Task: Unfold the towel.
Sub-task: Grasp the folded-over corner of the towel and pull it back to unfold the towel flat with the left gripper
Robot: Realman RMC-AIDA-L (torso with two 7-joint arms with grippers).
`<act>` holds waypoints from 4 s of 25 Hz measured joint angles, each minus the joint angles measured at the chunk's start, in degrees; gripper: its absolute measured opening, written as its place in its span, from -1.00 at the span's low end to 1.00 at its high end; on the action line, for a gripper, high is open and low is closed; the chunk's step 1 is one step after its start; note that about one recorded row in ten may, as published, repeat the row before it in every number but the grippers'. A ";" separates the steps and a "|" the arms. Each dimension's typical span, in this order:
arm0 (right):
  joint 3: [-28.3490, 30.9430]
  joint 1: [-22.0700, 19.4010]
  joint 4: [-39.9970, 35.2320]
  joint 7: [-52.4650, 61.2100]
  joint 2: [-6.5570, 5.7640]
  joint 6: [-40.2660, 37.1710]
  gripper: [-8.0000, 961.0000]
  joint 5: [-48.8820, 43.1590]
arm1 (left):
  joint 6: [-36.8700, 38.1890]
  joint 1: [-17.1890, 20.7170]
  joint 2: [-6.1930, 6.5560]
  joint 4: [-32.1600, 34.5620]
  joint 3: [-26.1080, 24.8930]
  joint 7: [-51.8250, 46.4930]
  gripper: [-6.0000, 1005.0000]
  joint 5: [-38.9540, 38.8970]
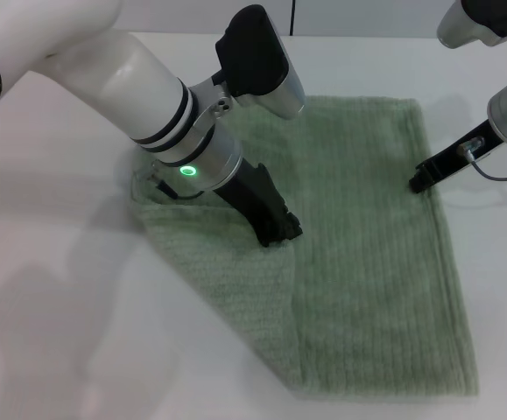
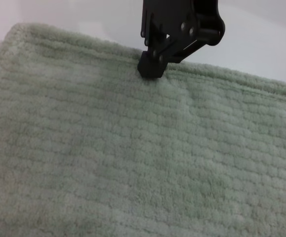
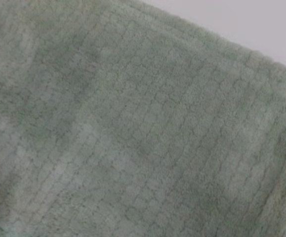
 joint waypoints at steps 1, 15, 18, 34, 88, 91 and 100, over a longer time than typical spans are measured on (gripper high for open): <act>0.00 0.00 0.00 0.00 0.00 0.00 -0.98 0.00 | 0.20 0.04 0.04 0.15 -0.01 -0.02 -0.86 0.00; 0.00 -0.31 0.00 -0.09 0.00 0.16 -0.98 0.00 | 8.34 1.55 0.61 7.68 -2.79 -0.28 -0.86 4.52; 0.00 -0.38 0.00 -0.08 -0.04 0.16 -0.98 0.00 | 9.06 1.43 0.61 7.69 -3.50 -0.41 -0.87 5.74; 0.00 -0.10 0.00 -0.09 -0.09 0.33 -0.98 0.00 | 20.35 3.96 0.68 16.77 -8.76 -1.20 -0.87 11.75; 0.00 -0.20 0.12 -0.79 0.10 1.48 -0.98 -0.71 | 41.34 12.83 0.54 35.83 -12.29 -8.12 -0.87 16.66; 0.00 -0.18 0.15 -0.79 0.09 1.49 -0.98 -0.71 | 41.89 13.09 0.52 36.11 -12.31 -8.20 -0.87 16.31; 0.00 -0.09 0.31 -0.79 0.01 1.92 -0.98 -0.70 | 42.15 13.73 0.52 36.62 -12.77 -9.12 -0.87 16.40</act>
